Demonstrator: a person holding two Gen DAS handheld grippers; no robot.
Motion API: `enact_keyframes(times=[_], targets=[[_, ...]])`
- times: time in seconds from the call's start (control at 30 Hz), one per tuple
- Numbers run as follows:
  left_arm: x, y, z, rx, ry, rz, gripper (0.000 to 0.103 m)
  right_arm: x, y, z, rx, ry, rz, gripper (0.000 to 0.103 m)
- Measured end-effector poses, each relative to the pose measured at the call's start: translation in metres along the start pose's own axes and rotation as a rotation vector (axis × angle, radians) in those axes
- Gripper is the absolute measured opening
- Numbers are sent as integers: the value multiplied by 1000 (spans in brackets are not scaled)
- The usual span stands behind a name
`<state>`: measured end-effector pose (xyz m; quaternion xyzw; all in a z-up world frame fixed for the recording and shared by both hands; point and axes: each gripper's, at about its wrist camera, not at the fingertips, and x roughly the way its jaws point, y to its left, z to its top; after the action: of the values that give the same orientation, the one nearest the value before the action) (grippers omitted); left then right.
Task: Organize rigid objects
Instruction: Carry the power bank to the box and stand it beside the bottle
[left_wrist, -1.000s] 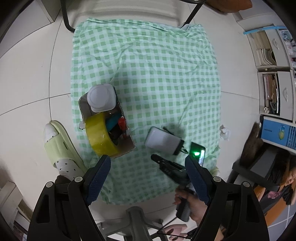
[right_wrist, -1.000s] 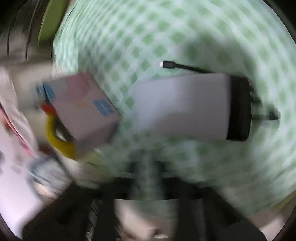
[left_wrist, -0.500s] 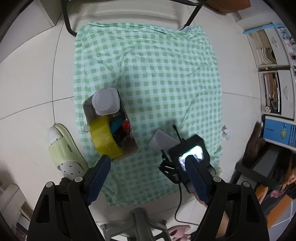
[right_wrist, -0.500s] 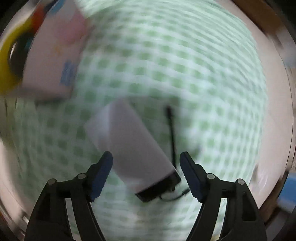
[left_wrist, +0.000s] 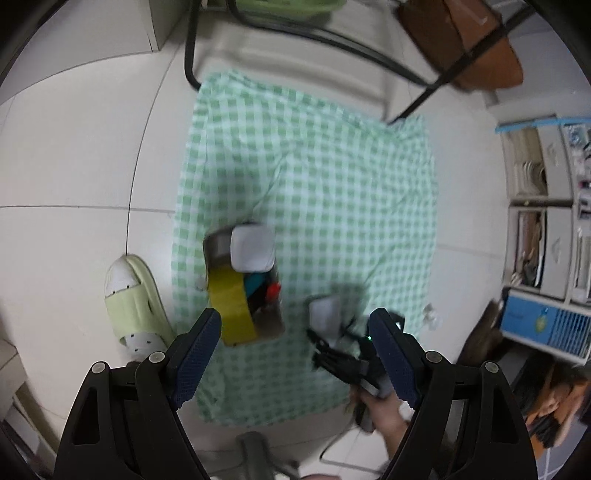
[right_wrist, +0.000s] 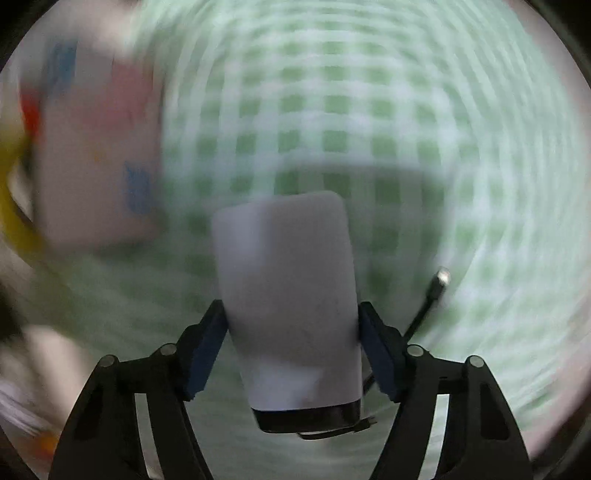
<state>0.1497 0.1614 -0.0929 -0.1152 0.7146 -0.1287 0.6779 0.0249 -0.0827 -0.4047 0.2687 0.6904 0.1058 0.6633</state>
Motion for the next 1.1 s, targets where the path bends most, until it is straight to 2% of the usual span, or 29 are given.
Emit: enact_keyframes(times=[0.03, 0.1, 0.2, 0.4, 0.5, 0.63, 0.73, 0.8, 0.87, 0.93, 1.03, 1.1], targets=[[-3, 3, -1, -5, -4, -6, 81, -6, -7, -3, 70, -26, 107, 71], [-5, 8, -5, -14, -7, -25, 81, -16, -9, -9, 119, -75, 215, 71], [-5, 17, -9, -32, 14, -46, 81, -39, -1, -15, 127, -170, 365, 71], [-11, 34, -8, -97, 16, -102, 81, -90, 53, 2, 55, -280, 467, 71], [-19, 41, -9, -116, -12, -122, 81, -102, 85, 6, -31, -266, 507, 71], [-25, 49, -12, -132, -23, -145, 81, -105, 133, 26, -119, -281, 497, 71], [-28, 55, -13, -147, -23, -163, 81, -112, 160, 33, -185, -361, 488, 72], [-30, 61, -12, -160, -26, -172, 81, -109, 175, 41, -235, -383, 460, 72], [-33, 66, -12, -173, -30, -181, 81, -99, 190, 49, -320, -374, 396, 72], [-35, 70, -11, -184, -32, -192, 81, -84, 200, 53, -407, -324, 312, 72], [-38, 74, -11, -195, -36, -216, 81, -63, 192, 33, -576, -228, 176, 72], [-40, 78, -10, -203, -45, -219, 81, -55, 188, 18, -680, -211, 102, 70]])
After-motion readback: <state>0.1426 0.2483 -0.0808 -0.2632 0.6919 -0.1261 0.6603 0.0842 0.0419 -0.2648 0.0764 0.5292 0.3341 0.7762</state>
